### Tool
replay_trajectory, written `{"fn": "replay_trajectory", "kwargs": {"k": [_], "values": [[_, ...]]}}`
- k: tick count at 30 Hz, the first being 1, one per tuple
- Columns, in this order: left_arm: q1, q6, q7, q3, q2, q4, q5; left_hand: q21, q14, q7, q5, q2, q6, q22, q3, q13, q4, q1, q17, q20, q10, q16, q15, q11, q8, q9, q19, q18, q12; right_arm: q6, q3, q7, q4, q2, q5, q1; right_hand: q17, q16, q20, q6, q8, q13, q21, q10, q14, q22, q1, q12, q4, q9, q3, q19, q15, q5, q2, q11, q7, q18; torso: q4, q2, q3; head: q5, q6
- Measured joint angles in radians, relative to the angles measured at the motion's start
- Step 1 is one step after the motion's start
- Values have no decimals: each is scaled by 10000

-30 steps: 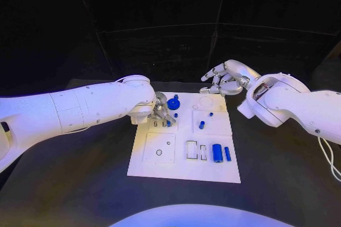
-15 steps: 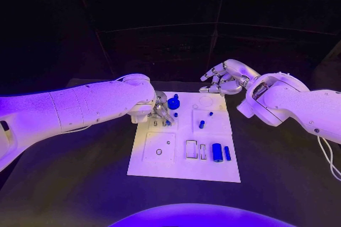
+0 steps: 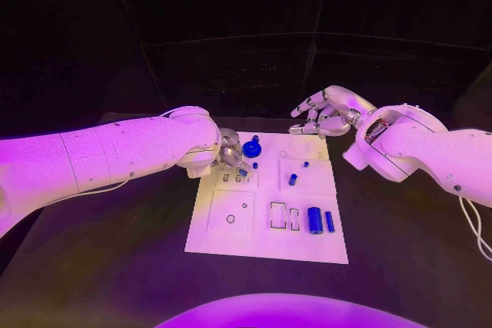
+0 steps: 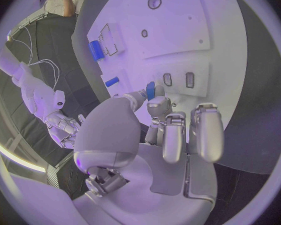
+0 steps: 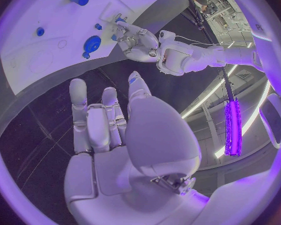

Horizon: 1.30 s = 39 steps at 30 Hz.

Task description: Assemble the parts on the task board

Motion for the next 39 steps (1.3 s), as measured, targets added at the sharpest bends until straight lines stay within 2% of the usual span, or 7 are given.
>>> {"fn": "replay_trajectory", "kwargs": {"k": [5, 11, 17, 27, 39], "values": [[2, -292, 58, 0, -289, 259, 60, 0, 0, 0, 0, -51, 0, -1, 155, 41, -66, -131, 0, 0, 53, 0, 0, 18, 35, 64, 0, 0, 10, 28, -1, -10, -24, 15, 1, 0, -8, 1, 0, 0, 0, -18, 0, 0, 0, 1, 0, 0, 0, -1, 0, 0, 0, 0, 0, 0, 0, -1, 8, 0, 1, 16, -19], [-8, -649, 120, -9, -470, 524, 98, 0, 0, 2, -1, -74, -1, -1, 180, 117, -42, -160, 0, 0, 53, 0, 1, 17, 103, 97, 0, -1, 127, 58, -1, -13, -55, 22, 2, 0, -8, 1, 0, 0, 0, -17, 0, 0, 0, -2, 0, 0, 0, -1, 0, 0, 0, 0, 0, 0, 0, 0, 8, 3, 0, 78, -50], [-151, -1066, 192, -21, -591, 654, 84, 0, 0, 17, -1, -99, -16, -1, 210, 151, -71, -218, 0, 0, 66, 0, 1, 4, 103, 144, -1, 0, 128, 79, -1, -14, -94, 19, 2, 0, -18, 1, 0, -36, 48, -46, -5, 0, 0, -21, 0, 0, 68, -2, -68, 0, 0, 0, 0, 0, 36, 0, 4, 3, -6, 97, -82], [-341, -1525, 241, -40, -596, 710, -201, 92, 0, 18, -4, -149, -16, -2, 348, 168, -155, -296, 0, 1, 143, 0, 1, 0, 144, 143, -1, 0, 175, 84, -2, -3, -136, 27, 2, -1, -24, 2, 0, -65, 92, -107, -59, 0, 0, -55, 0, 40, 129, -2, -129, 0, 0, -116, 0, 0, 6, 0, 0, 3, -12, 125, -105], [-413, -1561, 95, -70, -483, 601, -541, 114, 0, -14, -40, -221, -53, -3, 455, 154, -263, -391, 0, 1, 162, 0, 1, -18, 145, 171, -1, 1, 175, 93, -2, 2, -172, 69, 9, -1, -23, 2, 0, -65, 91, -107, -59, 0, 0, -54, 0, 39, 129, -3, -129, 0, 0, -116, 0, 0, 6, 0, -9, 11, -13, 168, -142]]}}
